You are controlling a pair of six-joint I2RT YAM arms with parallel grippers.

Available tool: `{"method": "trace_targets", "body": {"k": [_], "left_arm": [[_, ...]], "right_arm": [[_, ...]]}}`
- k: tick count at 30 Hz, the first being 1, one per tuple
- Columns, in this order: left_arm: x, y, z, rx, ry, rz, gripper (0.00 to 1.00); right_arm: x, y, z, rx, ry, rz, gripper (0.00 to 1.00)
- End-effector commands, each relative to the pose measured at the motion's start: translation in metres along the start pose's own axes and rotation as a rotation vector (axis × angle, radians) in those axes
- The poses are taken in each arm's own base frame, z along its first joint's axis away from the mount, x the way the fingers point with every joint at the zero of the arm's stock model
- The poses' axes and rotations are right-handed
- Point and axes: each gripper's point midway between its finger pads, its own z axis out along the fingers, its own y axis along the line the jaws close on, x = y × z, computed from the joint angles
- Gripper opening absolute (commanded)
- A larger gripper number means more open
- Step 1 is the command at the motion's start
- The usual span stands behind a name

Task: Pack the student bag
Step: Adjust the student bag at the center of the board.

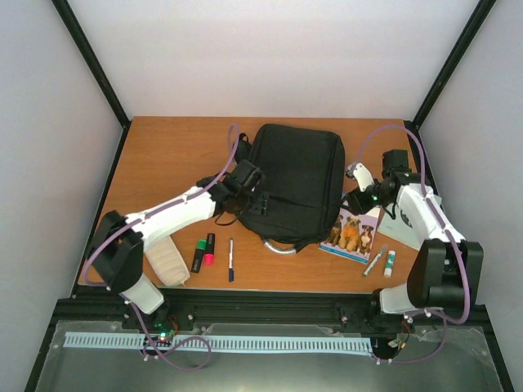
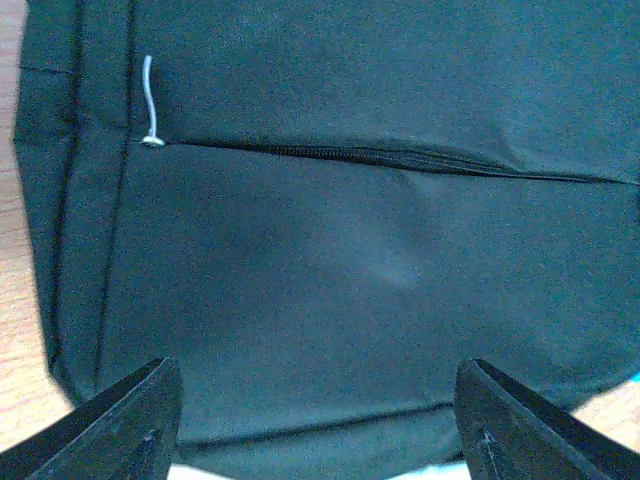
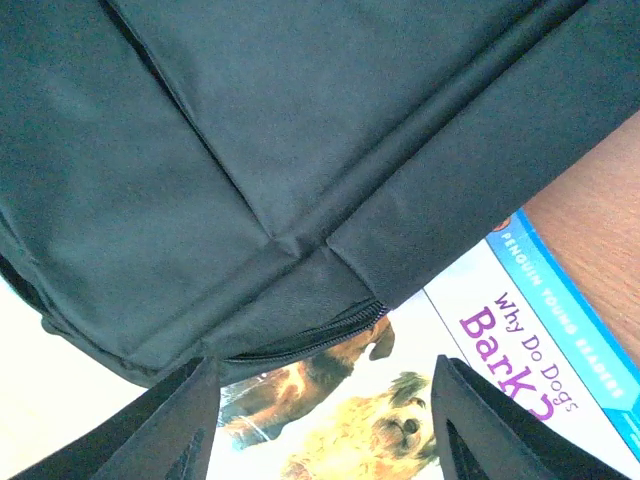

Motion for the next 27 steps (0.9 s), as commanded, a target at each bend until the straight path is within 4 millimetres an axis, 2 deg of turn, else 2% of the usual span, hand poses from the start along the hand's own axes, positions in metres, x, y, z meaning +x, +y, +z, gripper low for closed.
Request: {"method": "trace_targets", "body": {"k": [1,4,8,14,18,21,23,27], "left_arm": [[-0.015,-0.007,0.026,0.05,0.044,-0.012,0.77],[-0.013,-0.009,0.04,0.07,0.065,-0.001,0.77],[-0.001,-0.004,0.049,0.068,0.096,0.006,0.76],[0.037,0.016,0.051,0.058,0.144,-0.023,0.76],[0.055,0.027,0.054,0.053,0.155,-0.045,0.76],[0.063,0.035,0.054,0.031,0.16,-0.043,0.75],[0.062,0.037,0.052,0.017,0.156,-0.03,0.75],[0.045,0.031,0.034,0.025,0.114,-0.004,0.76]], "right_arm": [[-0.005,-0.016,0.02,-0.025,0.012,0.107,0.6],[-0.013,-0.034,0.046,-0.05,0.059,0.193,0.66],[-0.017,-0.044,0.085,-0.057,0.138,0.209,0.65],[-0.039,-0.026,0.135,-0.091,0.202,0.13,0.6],[-0.053,-0.013,0.158,-0.113,0.223,0.095,0.58],[-0.063,-0.017,0.162,-0.1,0.211,0.108,0.58],[-0.068,-0.02,0.156,-0.094,0.199,0.121,0.58],[-0.079,-0.025,0.119,-0.097,0.13,0.156,0.59]]}}
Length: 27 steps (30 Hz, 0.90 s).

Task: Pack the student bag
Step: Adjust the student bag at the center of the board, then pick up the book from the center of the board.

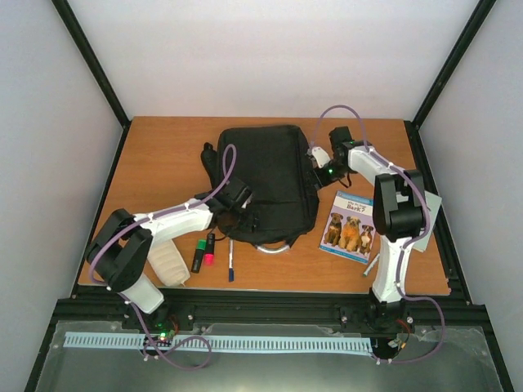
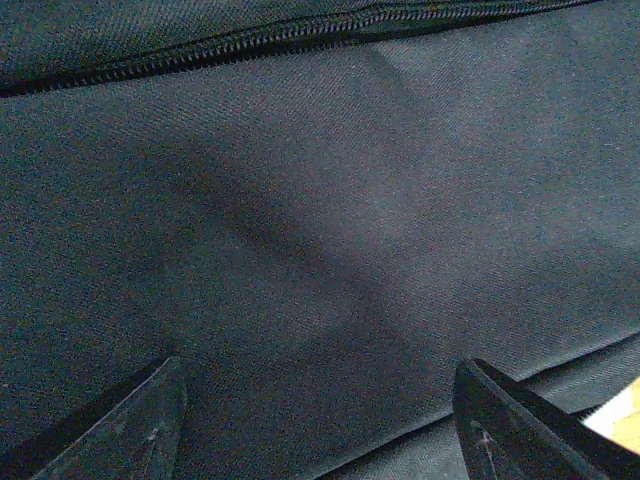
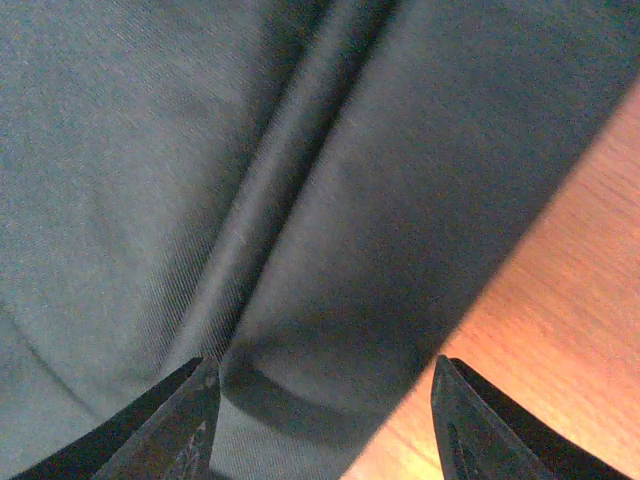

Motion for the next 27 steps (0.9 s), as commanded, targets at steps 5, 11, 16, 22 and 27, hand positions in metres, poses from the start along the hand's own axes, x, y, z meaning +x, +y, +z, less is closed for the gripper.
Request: {"method": "trace_targets", "body": {"k": [5,11,16,22,27], "left_arm": [[-0.043,-0.048,-0.062,0.169,-0.129,0.076,0.78],[-0.065,-0.105,-0.087,0.33,-0.163,0.185,0.79],[-0.063,-0.148,-0.071,0.41,-0.09,0.24,0.75],[-0.063,-0.2,-0.05,0.528,-0.03,0.249,0.68],[-0.057,-0.241,-0.034,0.634,0.043,0.243,0.57]], "right_arm": [[0.015,-0.016,-0.103,0.016,-0.137,0.131,0.63],[0.078,-0.026,-0.148,0.086,-0.136,0.184,0.63],[0.137,-0.032,-0.158,0.174,-0.083,0.227,0.6],[0.195,-0.031,-0.157,0.176,-0.007,0.308,0.51],[0.211,-0.032,-0.16,0.248,0.027,0.296,0.45]]}}
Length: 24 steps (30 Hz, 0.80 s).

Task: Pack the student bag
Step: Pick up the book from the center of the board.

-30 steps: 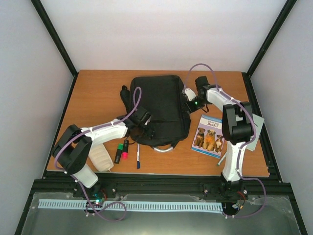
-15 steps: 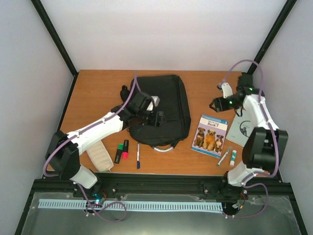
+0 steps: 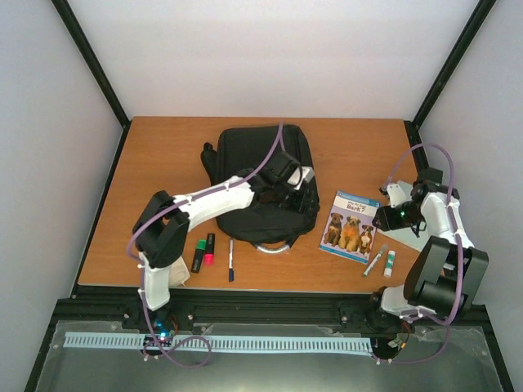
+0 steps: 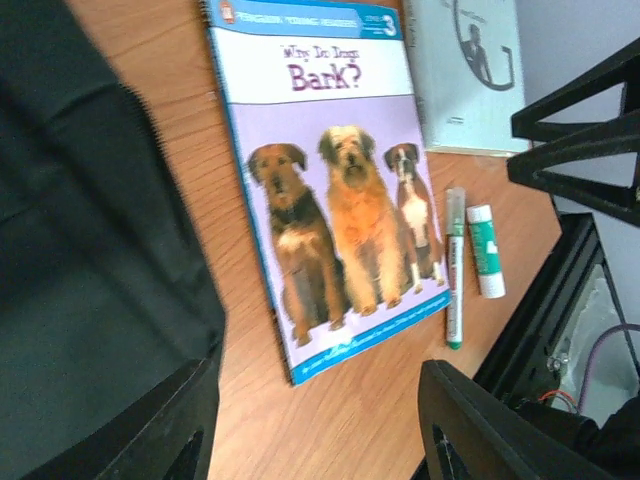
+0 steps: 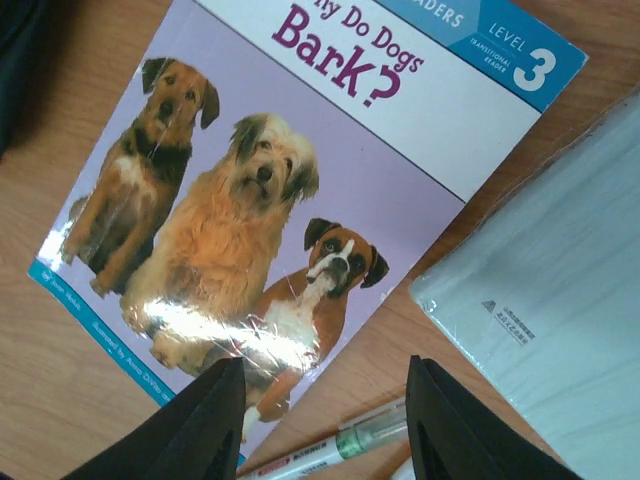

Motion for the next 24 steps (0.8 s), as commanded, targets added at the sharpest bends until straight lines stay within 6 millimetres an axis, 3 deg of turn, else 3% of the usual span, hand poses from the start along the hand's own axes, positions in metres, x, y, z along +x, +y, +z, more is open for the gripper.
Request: {"method": "trace_targets", "body": {"k": [1,7,13,17,20,24], "left_arm": [[-0.016,-0.049,0.014,0.135,0.001,0.026,0.56],[-0.001,-0.041,0.048,0.089,0.095,-0.006,0.64],[0.019,-0.04,0.083,0.092,0.177,-0.012,0.6],[0.018,-0.037,0.106,0.06,0.184,-0.023,0.6],[0.014,-0.015,0.125,-0.038,0.178,-0.063,0.62],[0.006,-0.004,0.137,-0.104,0.17,-0.07,0.62]], "right_arm": [[0.008,-0.004,-0.008,0.068,0.009,-0.042,0.42],[0.011,-0.008,0.006,0.044,0.036,-0.036,0.32],[0.023,-0.003,0.022,-0.01,0.066,-0.073,0.29],[0.031,-0.008,0.033,0.001,0.089,-0.115,0.27],[0.038,-0.01,0.042,-0.004,0.11,-0.151,0.27],[0.042,-0.017,0.052,0.0,0.131,-0.187,0.26]]}}
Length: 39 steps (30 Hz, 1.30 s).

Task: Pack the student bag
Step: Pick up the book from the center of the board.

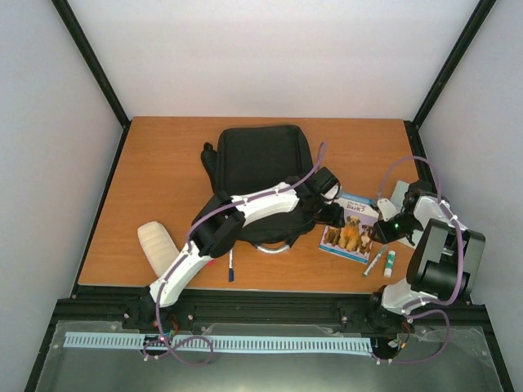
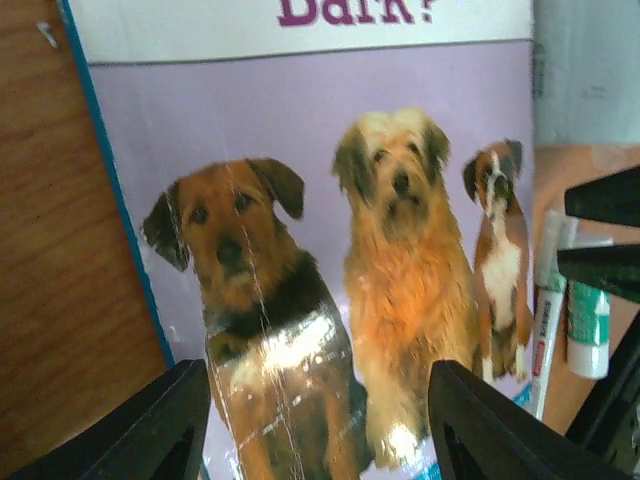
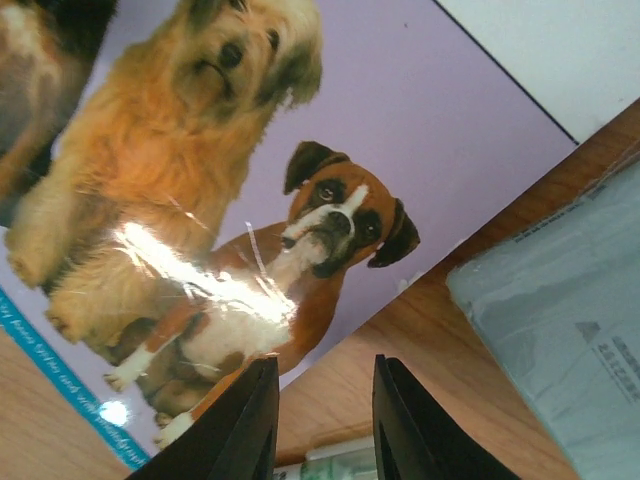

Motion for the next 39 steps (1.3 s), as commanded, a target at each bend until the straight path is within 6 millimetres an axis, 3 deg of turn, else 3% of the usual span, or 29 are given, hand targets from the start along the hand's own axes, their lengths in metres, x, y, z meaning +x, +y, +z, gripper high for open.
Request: {"method": "trace_targets", "body": {"k": [1,4,11,20,29,33,39], "left_arm": [[-0.014,0.005,0.004,-0.075,-0.023,-0.037,0.62],[-0.019,0.01,0.005,-0.1,-0.035,-0.058,0.62],[-0.021,0.033,-0.017,-0.268,-0.089,-0.045,0.63],[-0.01,0.035,0.003,-0.221,-0.031,-0.064,0.6],[-0.01,0.029,0.03,-0.073,0.012,-0.178,0.6],[-0.014,0.017,0.037,0.063,0.025,-0.216,0.59],[-0.035,-0.016,0.005,0.256,-0.03,-0.124,0.52]], "right_arm": [[0.002,-0.012,0.01,0.033,0.017,-0.078,0.26],[0.004,-0.016,0.014,0.044,0.025,-0.094,0.26],[-0.001,-0.018,0.024,0.012,0.016,-0.068,0.24],[0.005,-0.028,0.037,0.022,0.067,-0.062,0.22],[0.013,-0.029,0.048,0.014,0.107,-0.062,0.21],[0.018,-0.027,0.054,0.004,0.123,-0.061,0.2],[0.022,-0.024,0.06,-0.021,0.135,-0.05,0.21]]}}
